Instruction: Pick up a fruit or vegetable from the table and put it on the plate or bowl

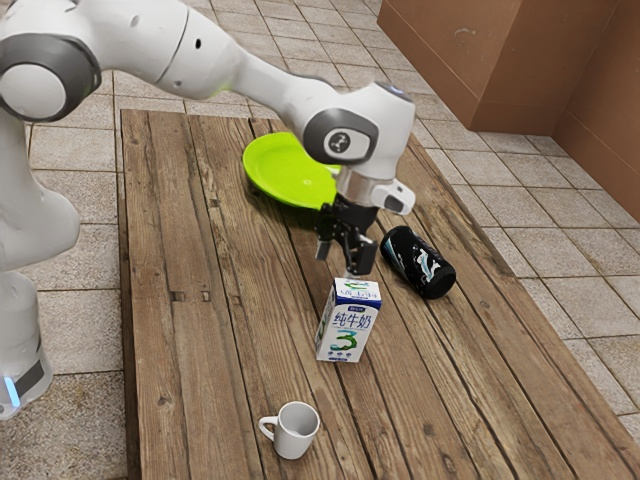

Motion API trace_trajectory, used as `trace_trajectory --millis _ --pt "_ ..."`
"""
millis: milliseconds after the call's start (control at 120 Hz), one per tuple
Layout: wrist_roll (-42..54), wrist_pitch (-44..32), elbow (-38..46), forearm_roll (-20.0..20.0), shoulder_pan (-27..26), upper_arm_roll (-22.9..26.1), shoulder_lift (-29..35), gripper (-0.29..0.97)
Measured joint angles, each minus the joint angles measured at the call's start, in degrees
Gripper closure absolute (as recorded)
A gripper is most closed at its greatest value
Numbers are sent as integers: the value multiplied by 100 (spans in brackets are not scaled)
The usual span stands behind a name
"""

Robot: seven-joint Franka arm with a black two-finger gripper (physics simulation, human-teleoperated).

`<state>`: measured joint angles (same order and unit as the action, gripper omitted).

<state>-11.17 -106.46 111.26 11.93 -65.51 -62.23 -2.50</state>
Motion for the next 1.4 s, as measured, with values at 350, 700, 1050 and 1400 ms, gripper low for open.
trace_trajectory --millis 350,700,1050,1400 --pt "-354 72 10 166 -95 11 -34 0" --pt "-553 75 108 239 -81 54 -191 0" --pt "-661 61 170 380 -67 70 -425 1" --pt "-689 42 148 406 99 71 -438 1"
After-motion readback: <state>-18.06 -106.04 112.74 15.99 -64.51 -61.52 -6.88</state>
